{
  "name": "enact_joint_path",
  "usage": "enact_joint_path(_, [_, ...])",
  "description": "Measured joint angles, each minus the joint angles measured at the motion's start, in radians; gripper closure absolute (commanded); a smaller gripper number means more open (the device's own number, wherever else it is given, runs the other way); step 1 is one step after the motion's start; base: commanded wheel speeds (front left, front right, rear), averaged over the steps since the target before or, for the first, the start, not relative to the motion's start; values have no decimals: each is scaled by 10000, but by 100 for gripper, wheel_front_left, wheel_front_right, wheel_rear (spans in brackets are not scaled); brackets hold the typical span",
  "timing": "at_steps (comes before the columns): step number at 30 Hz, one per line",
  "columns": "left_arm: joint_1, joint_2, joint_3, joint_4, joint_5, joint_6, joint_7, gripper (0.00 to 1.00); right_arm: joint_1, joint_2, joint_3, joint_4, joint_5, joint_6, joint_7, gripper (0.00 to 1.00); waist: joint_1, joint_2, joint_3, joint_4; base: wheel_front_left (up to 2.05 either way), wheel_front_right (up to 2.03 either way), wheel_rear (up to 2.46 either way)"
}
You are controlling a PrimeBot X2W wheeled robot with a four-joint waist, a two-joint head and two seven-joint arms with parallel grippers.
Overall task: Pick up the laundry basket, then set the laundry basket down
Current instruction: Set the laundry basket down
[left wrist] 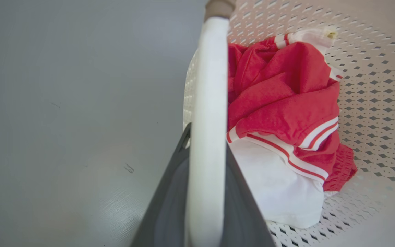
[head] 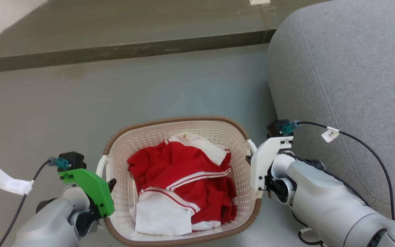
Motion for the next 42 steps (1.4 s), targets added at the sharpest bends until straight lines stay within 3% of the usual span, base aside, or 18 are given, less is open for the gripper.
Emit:
enact_joint_path(25, [-1220, 930, 98, -1005, 383, 0, -1430, 100, -1003, 67, -42, -543, 0, -520, -1933, 100, 1, 0, 2884, 194, 0, 0, 0])
enact_joint_path(42, [-2070, 1417, 71, -1674, 546, 4, -2466, 100, -1712, 46, -67, -725, 0, -681, -3196, 100, 2, 0, 5179, 387, 0, 0, 0])
